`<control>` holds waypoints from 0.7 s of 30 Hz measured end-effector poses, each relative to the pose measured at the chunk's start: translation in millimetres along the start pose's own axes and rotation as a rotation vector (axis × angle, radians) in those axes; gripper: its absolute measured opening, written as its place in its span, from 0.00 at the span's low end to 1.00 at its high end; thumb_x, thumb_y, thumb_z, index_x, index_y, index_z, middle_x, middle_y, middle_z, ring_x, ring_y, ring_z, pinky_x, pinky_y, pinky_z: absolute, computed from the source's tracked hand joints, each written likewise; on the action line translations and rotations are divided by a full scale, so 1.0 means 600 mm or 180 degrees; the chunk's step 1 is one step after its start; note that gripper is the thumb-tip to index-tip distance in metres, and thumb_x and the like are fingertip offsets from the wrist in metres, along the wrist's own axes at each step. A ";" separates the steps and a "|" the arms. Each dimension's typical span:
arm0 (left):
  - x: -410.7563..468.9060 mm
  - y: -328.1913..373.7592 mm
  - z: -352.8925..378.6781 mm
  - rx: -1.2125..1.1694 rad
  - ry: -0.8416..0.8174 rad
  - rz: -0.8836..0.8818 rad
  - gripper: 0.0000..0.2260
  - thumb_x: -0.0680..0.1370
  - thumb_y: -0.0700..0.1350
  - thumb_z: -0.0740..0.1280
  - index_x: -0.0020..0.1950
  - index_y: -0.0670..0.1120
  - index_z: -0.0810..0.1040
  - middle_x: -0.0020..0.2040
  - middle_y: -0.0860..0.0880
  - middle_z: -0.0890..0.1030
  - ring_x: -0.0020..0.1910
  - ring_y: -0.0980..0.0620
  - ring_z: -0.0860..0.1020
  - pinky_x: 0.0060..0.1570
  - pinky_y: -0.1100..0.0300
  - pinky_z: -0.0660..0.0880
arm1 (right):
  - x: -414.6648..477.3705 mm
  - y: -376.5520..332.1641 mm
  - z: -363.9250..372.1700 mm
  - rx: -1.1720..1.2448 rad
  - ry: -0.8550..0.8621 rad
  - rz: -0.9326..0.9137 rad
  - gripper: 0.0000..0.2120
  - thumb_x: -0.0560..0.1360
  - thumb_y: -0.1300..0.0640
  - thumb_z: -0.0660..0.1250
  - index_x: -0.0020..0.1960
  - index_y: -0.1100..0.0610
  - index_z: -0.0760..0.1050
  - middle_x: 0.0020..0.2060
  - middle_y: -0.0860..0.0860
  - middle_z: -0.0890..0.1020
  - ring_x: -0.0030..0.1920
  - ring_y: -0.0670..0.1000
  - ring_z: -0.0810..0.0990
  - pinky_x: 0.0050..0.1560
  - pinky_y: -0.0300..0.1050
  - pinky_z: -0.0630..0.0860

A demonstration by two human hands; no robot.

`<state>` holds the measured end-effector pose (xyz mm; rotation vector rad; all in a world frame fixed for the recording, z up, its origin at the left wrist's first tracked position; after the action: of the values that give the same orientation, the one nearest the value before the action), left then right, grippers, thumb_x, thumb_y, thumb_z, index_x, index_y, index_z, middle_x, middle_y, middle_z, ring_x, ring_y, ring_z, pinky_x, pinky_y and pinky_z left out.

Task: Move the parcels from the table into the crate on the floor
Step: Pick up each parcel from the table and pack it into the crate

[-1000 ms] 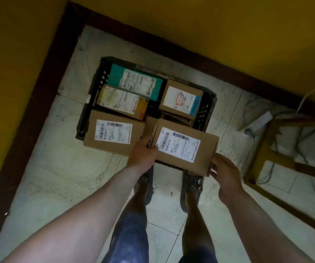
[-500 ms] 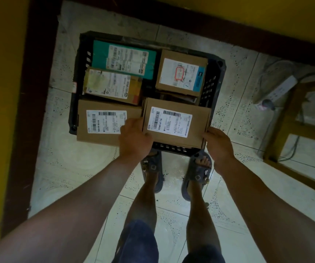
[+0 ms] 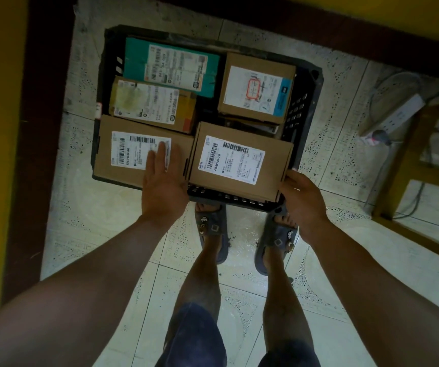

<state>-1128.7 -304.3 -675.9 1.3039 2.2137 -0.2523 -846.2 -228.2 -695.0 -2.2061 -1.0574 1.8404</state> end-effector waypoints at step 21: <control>-0.086 0.123 -0.172 -0.2195 -0.0372 0.0120 0.19 0.81 0.45 0.64 0.71 0.56 0.71 0.69 0.54 0.73 0.65 0.54 0.73 0.63 0.63 0.66 | -0.204 -0.123 -0.084 -0.0136 0.0214 0.0126 0.09 0.77 0.55 0.64 0.56 0.51 0.78 0.48 0.49 0.81 0.46 0.51 0.79 0.57 0.55 0.76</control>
<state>-1084.0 -261.5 -553.4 0.9116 1.9119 0.4098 -839.2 -220.7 -543.7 -2.3115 -1.0580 1.7611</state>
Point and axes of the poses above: each hand's wrist, its own x-axis towards the middle knuckle, its own z-axis out of the palm, y = z × x, the point moved 10 cm from there along x, towards the middle knuckle
